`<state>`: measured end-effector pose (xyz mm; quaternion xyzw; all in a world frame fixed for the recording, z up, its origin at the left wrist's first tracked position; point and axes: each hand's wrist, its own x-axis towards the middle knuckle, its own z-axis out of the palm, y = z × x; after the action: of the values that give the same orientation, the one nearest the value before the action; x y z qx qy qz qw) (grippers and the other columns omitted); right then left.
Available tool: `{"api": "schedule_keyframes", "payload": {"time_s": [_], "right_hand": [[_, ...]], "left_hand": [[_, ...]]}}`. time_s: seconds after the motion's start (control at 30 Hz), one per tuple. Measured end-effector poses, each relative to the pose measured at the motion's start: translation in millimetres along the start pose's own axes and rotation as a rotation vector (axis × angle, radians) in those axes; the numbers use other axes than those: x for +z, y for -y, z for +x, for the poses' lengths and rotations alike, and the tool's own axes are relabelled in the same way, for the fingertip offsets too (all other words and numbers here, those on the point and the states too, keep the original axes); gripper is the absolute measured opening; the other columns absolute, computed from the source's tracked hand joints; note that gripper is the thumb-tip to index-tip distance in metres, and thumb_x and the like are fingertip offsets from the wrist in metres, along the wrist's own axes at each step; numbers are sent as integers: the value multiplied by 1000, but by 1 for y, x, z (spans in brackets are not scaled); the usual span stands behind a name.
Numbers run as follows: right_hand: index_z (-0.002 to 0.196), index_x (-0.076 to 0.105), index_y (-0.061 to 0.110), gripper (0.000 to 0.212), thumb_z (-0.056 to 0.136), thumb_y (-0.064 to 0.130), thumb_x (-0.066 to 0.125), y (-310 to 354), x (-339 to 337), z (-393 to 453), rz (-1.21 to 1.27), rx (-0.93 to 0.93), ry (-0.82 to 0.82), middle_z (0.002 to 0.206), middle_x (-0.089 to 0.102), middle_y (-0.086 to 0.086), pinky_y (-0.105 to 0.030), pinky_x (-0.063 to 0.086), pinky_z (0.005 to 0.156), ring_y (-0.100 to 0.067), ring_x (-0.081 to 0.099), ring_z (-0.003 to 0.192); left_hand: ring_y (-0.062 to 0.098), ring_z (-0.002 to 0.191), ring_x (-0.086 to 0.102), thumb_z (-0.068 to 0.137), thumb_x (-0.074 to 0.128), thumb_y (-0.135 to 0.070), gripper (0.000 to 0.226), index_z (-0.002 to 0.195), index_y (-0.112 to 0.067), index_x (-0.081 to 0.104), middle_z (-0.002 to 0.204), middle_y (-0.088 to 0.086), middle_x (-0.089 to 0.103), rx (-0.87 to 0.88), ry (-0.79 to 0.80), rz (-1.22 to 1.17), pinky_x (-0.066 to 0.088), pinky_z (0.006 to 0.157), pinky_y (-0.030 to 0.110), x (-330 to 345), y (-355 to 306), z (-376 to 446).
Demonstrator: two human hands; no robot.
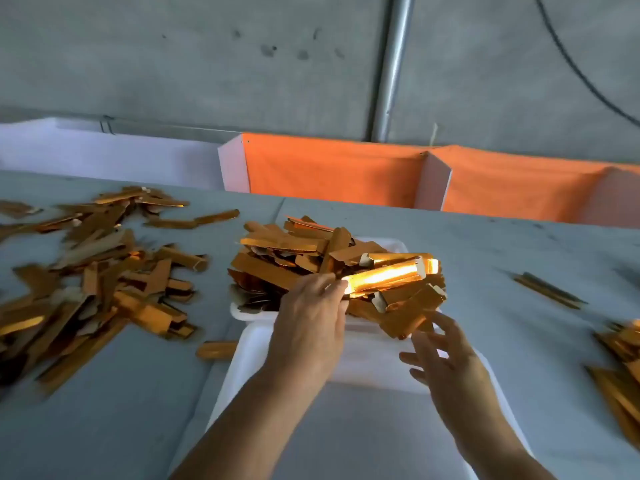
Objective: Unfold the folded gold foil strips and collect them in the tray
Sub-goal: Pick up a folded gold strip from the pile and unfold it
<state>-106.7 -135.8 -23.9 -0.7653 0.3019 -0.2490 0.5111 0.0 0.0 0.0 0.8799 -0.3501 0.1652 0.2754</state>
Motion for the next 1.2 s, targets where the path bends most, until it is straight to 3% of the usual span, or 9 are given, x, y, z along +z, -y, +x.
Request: {"api": "schedule_keyframes", "payload": {"time_s": [0.13, 0.23, 0.33, 0.5, 0.57, 0.7, 0.83, 0.93, 1.2], "right_hand": [[116, 54, 29, 24, 92, 32, 59, 8, 11, 16, 6, 41, -7, 94, 69, 3, -35, 60, 69, -12, 71, 64], [111, 59, 21, 22, 91, 29, 63, 4, 22, 23, -44, 82, 5, 91, 66, 5, -20, 55, 51, -10, 69, 53], [110, 54, 23, 22, 91, 32, 62, 3, 26, 28, -152, 58, 15, 92, 66, 5, -15, 47, 43, -8, 66, 47], [120, 48, 29, 30, 94, 42, 55, 12, 23, 42, -413, -35, 25, 88, 65, 3, -13, 43, 41, -5, 62, 40], [116, 53, 29, 28, 93, 44, 54, 16, 23, 45, -515, -86, 28, 86, 65, 3, -16, 50, 47, -7, 62, 44], [103, 62, 26, 19, 93, 41, 55, 16, 29, 46, -551, -155, 6, 83, 67, 4, -29, 58, 63, -10, 64, 50], [95, 62, 26, 11, 91, 37, 60, 13, 30, 46, -481, -194, -21, 80, 65, 9, -10, 46, 52, -2, 60, 44], [82, 64, 26, 10, 88, 34, 65, 12, 24, 50, -243, -136, -62, 74, 68, 7, -6, 41, 48, -2, 61, 50], [77, 61, 15, 13, 83, 4, 64, 2, 15, 58, 114, 58, -170, 68, 69, 0, -35, 60, 64, -19, 71, 63]], "left_hand": [[15, 143, 11, 100, 40, -30, 39, 138, -27, 41, 149, -9, 31, 182, 190, 64, 10, 118, 40, 28, -11, -2], [8, 142, 12, 99, 43, -30, 37, 136, -30, 45, 149, -13, 30, 189, 258, 20, 12, 118, 31, 44, -6, -13], [9, 141, 16, 98, 46, -27, 40, 138, -29, 42, 154, -10, 19, 159, 186, -30, 21, 113, 26, 42, 0, -11], [17, 144, 12, 97, 48, -23, 74, 149, -36, -3, 157, -6, -18, 73, 162, -22, 35, 107, 30, 46, 4, 6], [16, 145, 9, 99, 44, -26, 68, 149, -37, -1, 158, -5, -14, 39, 131, -29, 32, 109, 29, 48, 7, 8], [4, 129, 32, 99, 40, -30, 43, 141, -35, 36, 145, -13, 32, 127, 63, -18, 32, 103, 15, 55, 13, 0], [7, 126, 36, 97, 47, -25, 41, 136, -34, 41, 149, -8, 24, 146, 104, 33, 37, 101, 19, 53, 14, -4], [11, 128, 31, 96, 47, -15, 46, 137, -33, 40, 152, -7, 15, 172, 163, 95, 37, 102, 21, 52, 16, -6], [-8, 120, 31, 97, 41, -34, 50, 144, -38, 23, 147, -17, 16, 136, 78, -22, 31, 91, 4, 45, 24, -9]]}}
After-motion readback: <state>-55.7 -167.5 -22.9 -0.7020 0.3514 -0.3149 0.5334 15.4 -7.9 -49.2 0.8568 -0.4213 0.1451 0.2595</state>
